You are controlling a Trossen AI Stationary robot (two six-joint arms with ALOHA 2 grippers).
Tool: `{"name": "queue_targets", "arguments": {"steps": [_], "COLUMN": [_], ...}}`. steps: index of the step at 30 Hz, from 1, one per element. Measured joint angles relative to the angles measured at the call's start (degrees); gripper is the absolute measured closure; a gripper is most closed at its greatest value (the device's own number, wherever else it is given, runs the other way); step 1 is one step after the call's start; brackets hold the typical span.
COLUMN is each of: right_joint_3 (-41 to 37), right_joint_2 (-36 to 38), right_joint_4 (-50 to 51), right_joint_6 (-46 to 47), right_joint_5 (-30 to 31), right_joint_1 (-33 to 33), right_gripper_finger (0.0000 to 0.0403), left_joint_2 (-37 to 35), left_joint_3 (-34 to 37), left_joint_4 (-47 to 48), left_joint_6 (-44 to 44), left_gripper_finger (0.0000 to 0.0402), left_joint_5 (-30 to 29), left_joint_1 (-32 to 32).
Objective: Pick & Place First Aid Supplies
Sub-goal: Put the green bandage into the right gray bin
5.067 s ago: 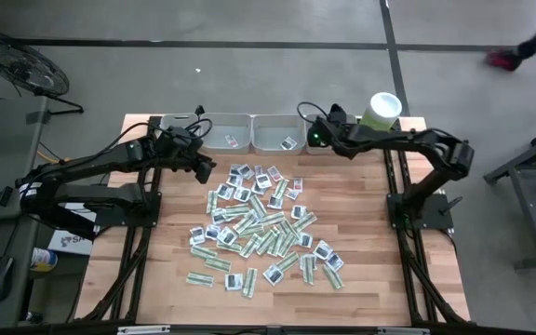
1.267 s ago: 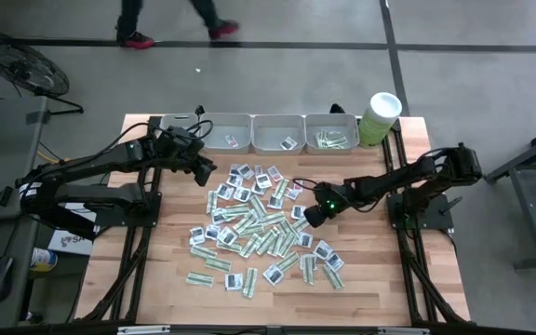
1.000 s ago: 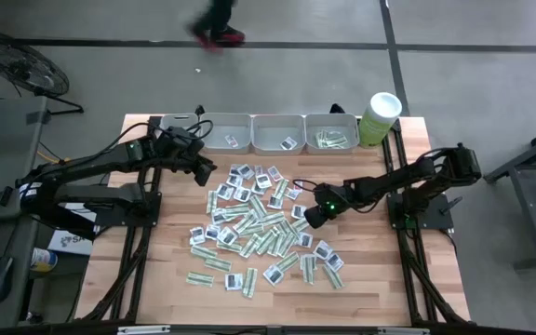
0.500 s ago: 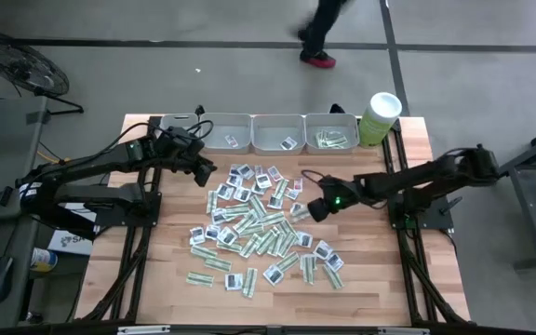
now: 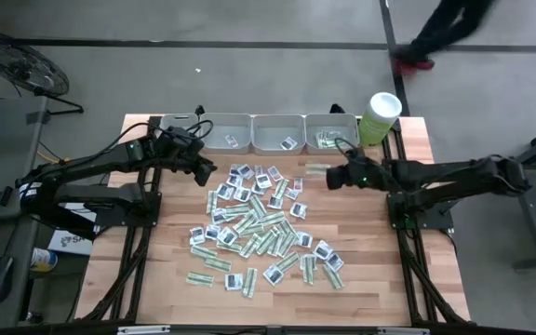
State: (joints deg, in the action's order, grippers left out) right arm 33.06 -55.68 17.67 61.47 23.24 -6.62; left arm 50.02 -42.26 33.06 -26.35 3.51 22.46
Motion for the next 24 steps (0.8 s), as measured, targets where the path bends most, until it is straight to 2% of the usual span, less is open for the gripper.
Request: {"name": "queue_targets", "arguments": {"steps": [4, 12, 18, 24], "right_joint_3": [0.0, 0.0, -0.1, -0.1], "right_joint_2": [-0.6, -1.8, -2.2, -5.8], "right_joint_4": [0.1, 0.0, -1.3, -5.4], "right_joint_6": [-0.1, -6.5, -20.5, -29.4], "right_joint_5": [4.1, 6.2, 2.6, -2.1], "right_joint_1": [-3.5, -12.1, -19.1, -24.2], "right_gripper_finger": [0.0403, 0.0403, 0.0403, 0.0403], "left_joint_2": [0.0, 0.0, 0.0, 0.0], "left_joint_3": [0.0, 0.0, 0.0, 0.0], "left_joint_4": [0.0, 0.0, 0.0, 0.0], "left_joint_6": [0.0, 0.0, 0.0, 0.0], "left_gripper_finger": [0.0277, 0.0277, 0.0277, 0.0277], "left_joint_5": [0.0, 0.0, -0.1, -0.7], "left_joint_1": [0.0, 0.0, 0.0, 0.0]}}
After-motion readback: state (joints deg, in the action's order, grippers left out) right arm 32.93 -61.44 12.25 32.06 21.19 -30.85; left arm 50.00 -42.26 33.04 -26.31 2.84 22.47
